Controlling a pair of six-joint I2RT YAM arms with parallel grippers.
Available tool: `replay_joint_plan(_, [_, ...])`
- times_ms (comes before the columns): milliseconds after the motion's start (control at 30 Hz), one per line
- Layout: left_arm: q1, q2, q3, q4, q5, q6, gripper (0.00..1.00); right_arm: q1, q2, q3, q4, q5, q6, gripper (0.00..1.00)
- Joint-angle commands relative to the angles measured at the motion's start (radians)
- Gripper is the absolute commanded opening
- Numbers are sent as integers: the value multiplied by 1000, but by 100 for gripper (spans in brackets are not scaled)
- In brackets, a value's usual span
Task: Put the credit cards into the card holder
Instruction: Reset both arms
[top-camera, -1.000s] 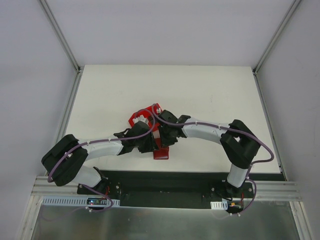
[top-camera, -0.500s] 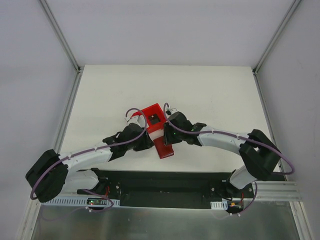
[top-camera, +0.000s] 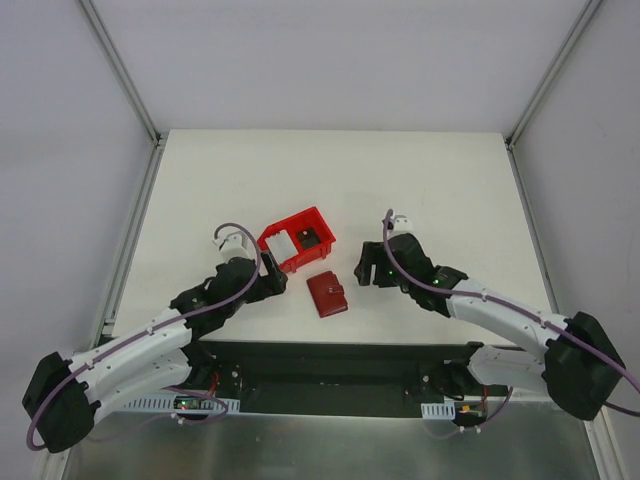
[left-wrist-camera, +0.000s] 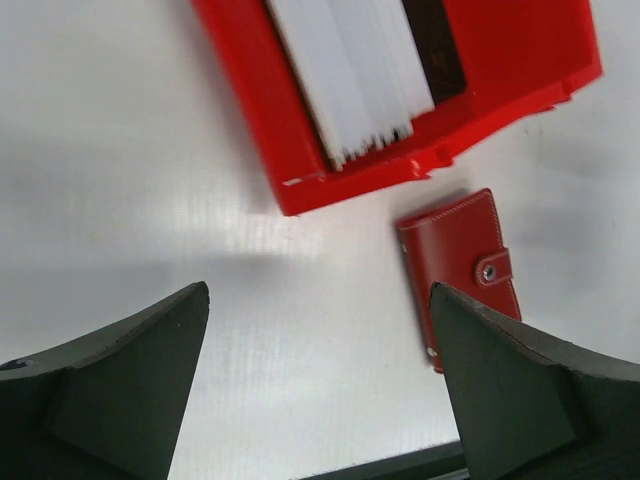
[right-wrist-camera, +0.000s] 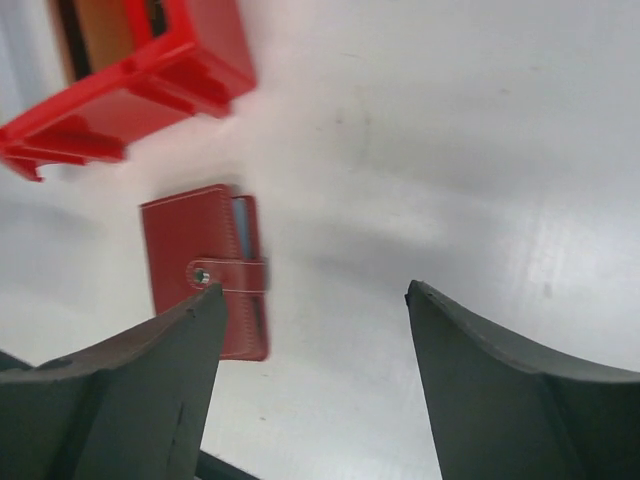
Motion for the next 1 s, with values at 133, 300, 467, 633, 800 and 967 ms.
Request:
replay_joint_plan(133, [233, -136, -26, -165, -64, 64, 99, -128, -279, -96, -140, 224, -49, 94])
replay_joint_plan(300, [443, -147, -15, -168, 56, 114, 99, -306, -346, -85, -236, 243, -98, 96])
replay_joint_plan(467, [454, -99, 52, -218, 58, 108, 99, -594, -294, -21, -389, 272, -107, 96])
replay_joint_plan(633, [454, -47, 92, -260, 36, 81, 99, -696, -285, -65, -310, 359, -215, 96])
replay_joint_plan(800, [454, -24, 122, -260, 25, 102, 99, -698, -323, -168, -161, 378, -302, 96])
replay_joint_plan(967, [453, -32, 131, -258, 13, 127, 99, -698, -293, -285, 70, 445, -365, 96])
